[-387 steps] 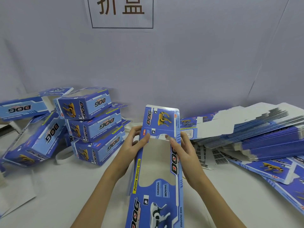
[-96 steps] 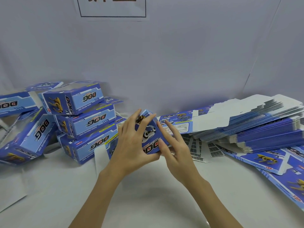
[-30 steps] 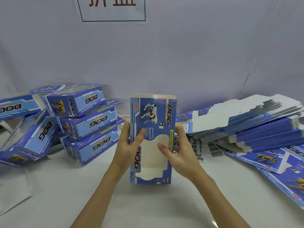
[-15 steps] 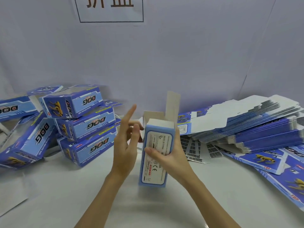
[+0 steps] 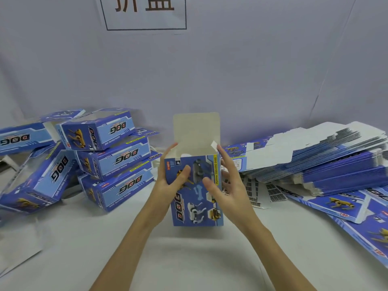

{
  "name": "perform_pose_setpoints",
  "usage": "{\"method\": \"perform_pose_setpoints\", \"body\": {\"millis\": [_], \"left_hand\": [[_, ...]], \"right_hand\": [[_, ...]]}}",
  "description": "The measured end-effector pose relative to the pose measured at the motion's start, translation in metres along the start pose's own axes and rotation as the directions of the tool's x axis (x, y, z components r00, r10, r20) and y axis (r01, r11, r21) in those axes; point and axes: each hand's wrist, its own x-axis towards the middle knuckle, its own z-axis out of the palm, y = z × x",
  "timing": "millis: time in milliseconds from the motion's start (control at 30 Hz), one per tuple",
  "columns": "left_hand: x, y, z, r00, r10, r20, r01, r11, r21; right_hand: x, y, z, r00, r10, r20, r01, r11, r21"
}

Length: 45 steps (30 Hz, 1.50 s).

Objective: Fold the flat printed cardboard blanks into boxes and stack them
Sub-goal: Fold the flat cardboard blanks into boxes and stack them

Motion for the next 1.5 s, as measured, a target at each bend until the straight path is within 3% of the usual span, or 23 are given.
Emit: {"method": "perform_pose_setpoints", "body": {"millis": [167,300,500,567,700,800,933,1133,1233,1300,1500], "left_hand": [[-0.006,0.0,0.005,0.993,0.112,0.033,-0.112,0.994,0.007],[-0.012,0.002,0.015,0.988,0.15,0.03,-0.148,0.987,-0.054],[-0.011,0.004,0.02,0.998,-0.011,-0.065,0.009,1.0,-0.024],[-0.011,0.006,0.019,0.992,0.081,-0.093,-0.076,0.996,0.053],[-0.009,0.015,0.015,0.968,0.245,-0.056,-0.242,0.969,0.049],[-0.015,0.013,0.018,0.954,0.3,0.007,-0.3,0.951,0.073],[-0.018,0.02,0.024,0.921,0.386,-0.051,-0.385,0.923,0.016],[-0.016,0.022,0.026,0.951,0.304,-0.049,-0.298,0.948,0.11],[-0.012,0.018,0.017,0.962,0.272,-0.003,-0.27,0.959,0.089],[-0.01,0.017,0.011,0.959,0.284,0.026,-0.285,0.952,0.11],[-0.008,0.013,0.006,0.927,0.36,0.102,-0.373,0.907,0.193]], "right_hand": [[0.001,0.001,-0.004,0.998,0.042,-0.036,-0.042,0.999,-0.006],[0.0,-0.006,0.002,0.994,-0.015,-0.104,0.015,1.0,0.004],[0.001,-0.01,-0.001,0.994,-0.048,-0.097,0.053,0.997,0.058],[0.003,-0.01,-0.004,0.996,-0.056,-0.069,0.058,0.998,0.038],[0.005,-0.009,-0.008,0.993,-0.108,-0.041,0.105,0.993,-0.059],[0.004,-0.007,-0.007,0.995,-0.087,-0.047,0.089,0.996,0.033],[0.004,-0.005,-0.007,0.998,-0.033,-0.054,0.039,0.993,0.11],[-0.004,-0.006,0.007,0.998,-0.02,-0.059,0.023,0.998,0.054],[-0.006,-0.014,0.016,0.997,0.039,-0.061,-0.028,0.986,0.165],[-0.005,-0.019,0.017,0.994,0.088,-0.067,-0.069,0.967,0.243],[0.0,-0.018,0.007,0.995,0.067,-0.077,-0.046,0.968,0.247]]}}
